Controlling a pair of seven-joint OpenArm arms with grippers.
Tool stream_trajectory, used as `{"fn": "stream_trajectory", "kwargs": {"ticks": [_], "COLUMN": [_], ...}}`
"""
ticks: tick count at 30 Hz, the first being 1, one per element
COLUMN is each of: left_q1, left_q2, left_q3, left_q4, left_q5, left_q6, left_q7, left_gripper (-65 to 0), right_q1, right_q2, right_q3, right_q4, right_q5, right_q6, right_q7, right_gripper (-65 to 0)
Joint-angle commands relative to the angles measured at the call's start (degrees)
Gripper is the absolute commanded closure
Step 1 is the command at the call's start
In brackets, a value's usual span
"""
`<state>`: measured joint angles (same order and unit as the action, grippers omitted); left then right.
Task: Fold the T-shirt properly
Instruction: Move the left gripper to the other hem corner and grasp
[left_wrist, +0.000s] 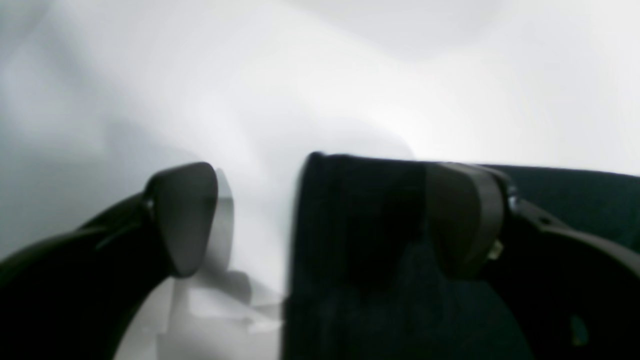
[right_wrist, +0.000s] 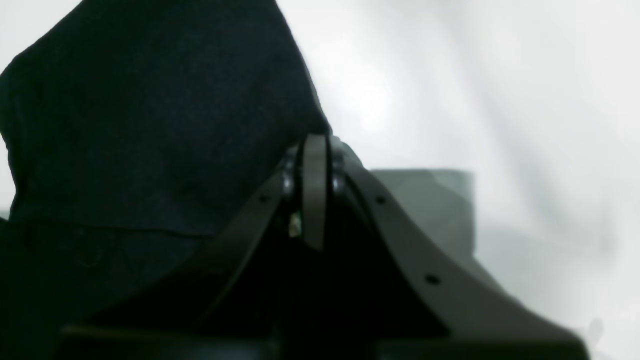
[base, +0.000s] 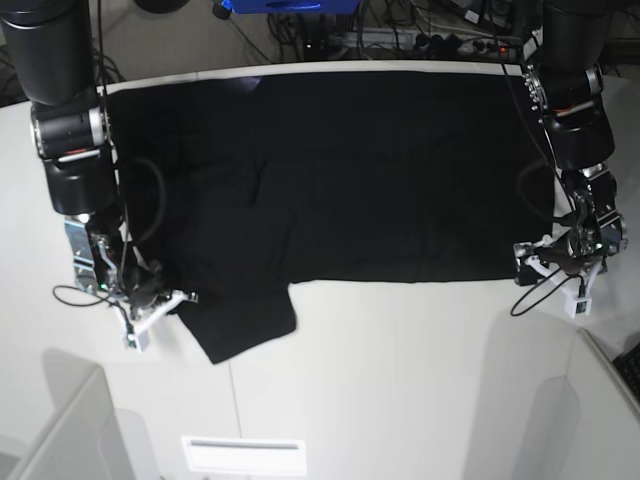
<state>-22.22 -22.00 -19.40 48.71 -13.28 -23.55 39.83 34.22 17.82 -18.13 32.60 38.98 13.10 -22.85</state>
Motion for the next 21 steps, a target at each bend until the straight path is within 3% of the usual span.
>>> {"fn": "stream_trajectory", "kwargs": {"ticks": [1,3,5,9,13,14,21], "left_q1": [-0.42,-0.42,-0.33,-0.16,-0.16,-0.16,0.11], "left_q2": [0.50,1.21,1.30,1.56,1.56,1.56,1.56], "left_q3": [0.28,0.01,-0.07,-0.07,0.19,0.19,-0.16], "left_q4": [0.13,0.13,0.13,0.04,0.04,0.04,1.89], "left_q5": [-0.48,-0.48,-0.48,-0.48,-0.48,-0.48,-0.92], "left_q6": [-0.58,-0.58,-0.58,-0.58,-0.58,-0.58,-0.58], "left_q7": [1.97,1.97,1.97,1.97,1.97,1.97,2.06], "left_gripper": [-63.4,-58.1,-48.7,-28.0,-2.3,0.0,0.0], "right_q1": [1.26,1.26,1.26,1.17,1.17,1.17,-0.24], "right_q2": [0.51,0.51,0.51,0.51,0.51,0.51,0.86], "right_q3": [-0.02,-0.02,-0.02,-0.02,0.15,0.15,0.24], "right_q4": [0.41,0.41,0.41,0.41,0.41,0.41,6.21], "right_q5": [-0.26,-0.26,-0.26,-0.26,-0.26,-0.26,-0.26], "right_q6": [-0.14,-0.14,-0.14,-0.14,-0.14,-0.14,-0.58], "right_q7": [-0.75,-0.75,-0.75,-0.75,-0.49,-0.40,0.48], "right_gripper": [0.0,0.0,0.0,0.0,0.0,0.0,0.0]}}
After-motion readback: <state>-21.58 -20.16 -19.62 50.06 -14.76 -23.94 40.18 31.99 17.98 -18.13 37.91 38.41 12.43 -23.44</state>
